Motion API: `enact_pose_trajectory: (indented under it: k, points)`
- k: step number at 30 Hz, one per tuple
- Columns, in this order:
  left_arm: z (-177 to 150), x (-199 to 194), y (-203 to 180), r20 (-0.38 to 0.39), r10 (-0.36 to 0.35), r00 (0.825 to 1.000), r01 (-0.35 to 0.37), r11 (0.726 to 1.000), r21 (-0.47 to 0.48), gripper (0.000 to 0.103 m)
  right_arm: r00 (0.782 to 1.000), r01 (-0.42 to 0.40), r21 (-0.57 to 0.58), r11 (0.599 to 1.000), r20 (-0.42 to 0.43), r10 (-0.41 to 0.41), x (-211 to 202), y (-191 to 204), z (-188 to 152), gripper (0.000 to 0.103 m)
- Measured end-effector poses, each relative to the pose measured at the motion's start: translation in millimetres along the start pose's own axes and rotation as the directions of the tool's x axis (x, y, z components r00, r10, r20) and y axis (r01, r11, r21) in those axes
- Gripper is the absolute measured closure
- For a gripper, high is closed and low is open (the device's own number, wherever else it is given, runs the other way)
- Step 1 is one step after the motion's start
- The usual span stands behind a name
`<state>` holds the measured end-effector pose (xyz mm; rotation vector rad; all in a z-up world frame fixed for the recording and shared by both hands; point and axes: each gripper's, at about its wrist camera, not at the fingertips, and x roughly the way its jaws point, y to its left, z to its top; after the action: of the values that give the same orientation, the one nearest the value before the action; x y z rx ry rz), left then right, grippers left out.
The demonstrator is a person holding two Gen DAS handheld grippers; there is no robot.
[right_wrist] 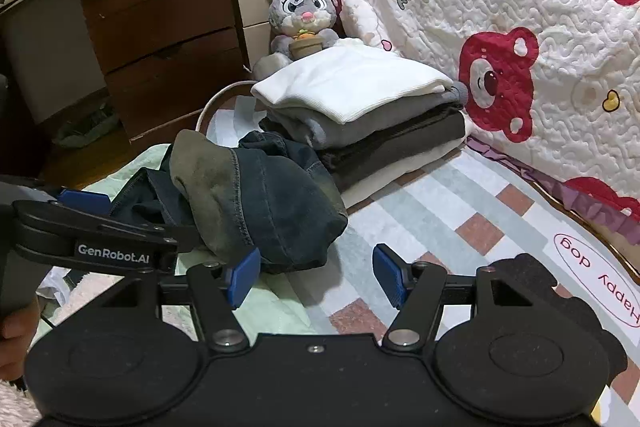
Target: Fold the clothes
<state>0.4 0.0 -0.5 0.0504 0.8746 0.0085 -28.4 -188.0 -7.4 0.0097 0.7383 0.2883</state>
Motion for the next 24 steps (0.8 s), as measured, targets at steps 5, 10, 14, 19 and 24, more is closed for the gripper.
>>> enact_pose_trajectory:
  k: [5,10,14,19,24]
  points:
    - [0,6,1,-0.007,-0.017,1.0,0.017,1.0,0.001,0.0,1.0,0.014,-0.013,1.0,0.008,-0.014,0,-7,-2,0.035]
    - [-1,13,4,-0.01,-0.022,1.0,0.022,1.0,-0.013,0.0,1.0,0.018,-0.018,1.0,0.003,-0.018,7,4,0,0.034]
    - [0,18,1,-0.016,-0.035,0.999,0.035,0.999,0.0,0.0,1.0,0.006,-0.018,1.0,0.004,-0.006,7,5,0,0.034]
    - [1,18,-2,-0.014,-0.023,1.0,0.023,1.0,0.014,0.0,1.0,-0.005,-0.02,1.0,-0.001,0.005,9,4,-1,0.034]
    - [0,21,-1,-0.024,-0.026,0.999,0.026,1.0,0.01,0.0,1.0,-0.005,-0.014,1.0,-0.007,0.004,10,2,-1,0.033]
